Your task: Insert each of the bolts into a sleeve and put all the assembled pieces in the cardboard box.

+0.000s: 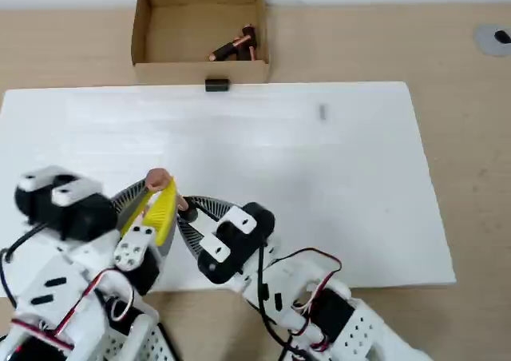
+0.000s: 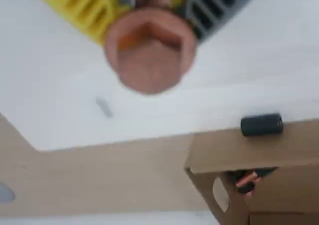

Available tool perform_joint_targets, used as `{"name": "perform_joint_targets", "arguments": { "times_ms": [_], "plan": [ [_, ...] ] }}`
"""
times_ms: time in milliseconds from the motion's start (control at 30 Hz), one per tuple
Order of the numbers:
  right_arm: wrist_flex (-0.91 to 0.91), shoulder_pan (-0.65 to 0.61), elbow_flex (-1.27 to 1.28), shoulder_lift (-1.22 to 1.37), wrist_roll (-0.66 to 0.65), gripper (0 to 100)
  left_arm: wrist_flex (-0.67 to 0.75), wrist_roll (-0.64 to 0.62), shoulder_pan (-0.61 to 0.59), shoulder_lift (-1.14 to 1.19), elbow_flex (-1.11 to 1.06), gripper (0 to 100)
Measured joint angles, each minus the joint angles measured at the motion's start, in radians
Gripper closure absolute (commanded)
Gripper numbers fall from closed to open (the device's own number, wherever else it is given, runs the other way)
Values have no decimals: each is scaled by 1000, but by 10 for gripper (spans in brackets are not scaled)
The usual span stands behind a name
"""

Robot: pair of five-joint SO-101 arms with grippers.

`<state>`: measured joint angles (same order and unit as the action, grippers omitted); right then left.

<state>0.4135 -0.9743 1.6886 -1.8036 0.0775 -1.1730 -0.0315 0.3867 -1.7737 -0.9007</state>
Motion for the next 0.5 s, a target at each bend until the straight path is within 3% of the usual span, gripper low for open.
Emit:
{"name": "perform_joint_targets", "arguments": {
  "times_ms": [133, 500],
  "plan": [
    [0, 0, 0, 0, 0, 989, -15, 2, 0, -3, 0, 917],
    [0, 2, 0, 0, 0, 989, -51, 2, 0, -3, 0, 912]
  ]
}}
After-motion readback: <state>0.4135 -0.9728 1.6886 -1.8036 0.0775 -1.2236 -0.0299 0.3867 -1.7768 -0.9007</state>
